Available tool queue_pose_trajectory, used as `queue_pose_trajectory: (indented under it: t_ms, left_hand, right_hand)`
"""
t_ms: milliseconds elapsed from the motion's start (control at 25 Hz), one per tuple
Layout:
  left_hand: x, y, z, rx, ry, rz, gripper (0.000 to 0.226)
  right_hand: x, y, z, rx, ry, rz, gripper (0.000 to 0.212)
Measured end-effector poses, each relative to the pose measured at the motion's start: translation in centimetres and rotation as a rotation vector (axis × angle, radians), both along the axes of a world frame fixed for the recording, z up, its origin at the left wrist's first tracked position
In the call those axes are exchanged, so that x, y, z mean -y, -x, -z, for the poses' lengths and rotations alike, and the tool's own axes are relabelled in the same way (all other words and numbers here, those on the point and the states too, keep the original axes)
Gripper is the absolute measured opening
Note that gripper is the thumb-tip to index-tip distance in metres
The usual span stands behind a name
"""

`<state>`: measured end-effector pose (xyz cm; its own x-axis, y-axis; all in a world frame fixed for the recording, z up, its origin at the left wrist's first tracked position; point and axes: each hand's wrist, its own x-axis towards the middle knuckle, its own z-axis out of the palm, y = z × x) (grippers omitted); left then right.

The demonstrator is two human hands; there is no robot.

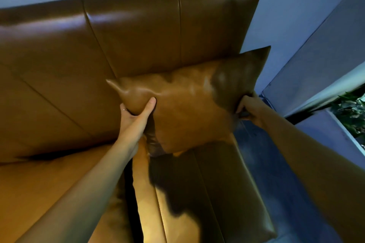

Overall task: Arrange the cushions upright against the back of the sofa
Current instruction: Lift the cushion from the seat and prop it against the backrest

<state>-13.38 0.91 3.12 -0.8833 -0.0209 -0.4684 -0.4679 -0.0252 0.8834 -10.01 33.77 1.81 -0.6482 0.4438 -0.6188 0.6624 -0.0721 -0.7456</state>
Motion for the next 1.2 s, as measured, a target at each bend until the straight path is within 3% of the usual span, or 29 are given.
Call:
queue_pose_trajectory:
  t_ms: [80,240,800,1000,1200]
  left_hand:
    - [-0.4,0.0,0.0,-0.016,0.016,-0.044,0.099]
    - [-0.3,-0.1,0.4,0.004,-0.021,-0.094,0.093]
    - [0.4,0.1,0.9,0.030,-0.009,-0.063,0.085]
    - [2.6,-0.7,0.7,0.029,0.145,0.050,0.091]
    - [10.1,-3.3,2.6,0.038,0.323,0.024,0.075]
  right_hand:
    - [-0.2,0.3,0.2,-0.020,-0.003,0.007,0.094]
    - [0.7,0.8,0.2,-0.026,-0.015,-0.022,0.083]
    - [3.1,0.2,1.2,0.030,-0.161,-0.010,0.079]
    - [8.1,-3.1,1.9,0.070,-0.244,0.024,0.092]
    - [16.5,-6.2,3.9,0.321,-0.334,-0.165,0.079]
